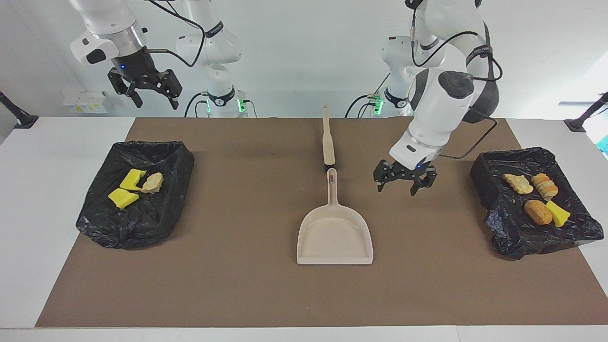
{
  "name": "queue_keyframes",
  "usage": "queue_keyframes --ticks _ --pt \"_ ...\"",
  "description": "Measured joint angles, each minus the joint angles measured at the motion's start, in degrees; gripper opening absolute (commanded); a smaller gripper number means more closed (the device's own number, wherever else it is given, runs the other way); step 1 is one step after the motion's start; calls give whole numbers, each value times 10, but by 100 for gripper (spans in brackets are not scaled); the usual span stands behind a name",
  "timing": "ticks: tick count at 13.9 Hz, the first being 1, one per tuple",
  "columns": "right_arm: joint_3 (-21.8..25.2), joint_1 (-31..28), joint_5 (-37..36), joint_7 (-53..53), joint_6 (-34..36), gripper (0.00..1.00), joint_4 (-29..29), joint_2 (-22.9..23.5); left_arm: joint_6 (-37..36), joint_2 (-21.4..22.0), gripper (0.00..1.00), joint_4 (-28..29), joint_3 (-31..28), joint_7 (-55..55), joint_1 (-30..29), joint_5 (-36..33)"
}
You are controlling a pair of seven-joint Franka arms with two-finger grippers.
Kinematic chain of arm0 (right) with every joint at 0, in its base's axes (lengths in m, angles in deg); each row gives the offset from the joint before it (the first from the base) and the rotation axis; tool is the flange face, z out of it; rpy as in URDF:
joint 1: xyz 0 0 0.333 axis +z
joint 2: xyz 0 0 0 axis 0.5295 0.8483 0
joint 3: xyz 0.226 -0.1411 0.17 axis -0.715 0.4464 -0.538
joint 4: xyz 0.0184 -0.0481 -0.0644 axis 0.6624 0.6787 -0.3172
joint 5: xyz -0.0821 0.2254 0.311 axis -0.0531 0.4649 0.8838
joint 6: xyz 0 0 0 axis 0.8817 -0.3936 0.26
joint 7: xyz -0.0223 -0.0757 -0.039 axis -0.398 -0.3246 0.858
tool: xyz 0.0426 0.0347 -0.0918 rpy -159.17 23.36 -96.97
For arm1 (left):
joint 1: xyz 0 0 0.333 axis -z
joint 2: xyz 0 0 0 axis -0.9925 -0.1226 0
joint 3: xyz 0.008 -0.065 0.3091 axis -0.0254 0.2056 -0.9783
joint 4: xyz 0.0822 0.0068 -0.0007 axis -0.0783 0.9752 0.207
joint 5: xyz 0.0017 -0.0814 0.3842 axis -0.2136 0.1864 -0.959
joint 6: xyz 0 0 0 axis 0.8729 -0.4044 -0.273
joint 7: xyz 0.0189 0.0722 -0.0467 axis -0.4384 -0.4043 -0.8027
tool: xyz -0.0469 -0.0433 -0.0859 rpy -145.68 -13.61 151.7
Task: Sweep and dump trash in bin
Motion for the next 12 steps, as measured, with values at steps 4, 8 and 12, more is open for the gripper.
queue_keyframes --ticks 4,8,12 --pt "0 -1 0 0 0 100 0 0 -114 65 100 -13 -5 73 -45 0" --pt "0 -2 0 0 0 100 0 0 -210 116 100 -24 -17 89 -58 -21" --pt "0 -2 0 0 0 100 0 0 -312 167 100 -25 -21 89 -62 -28"
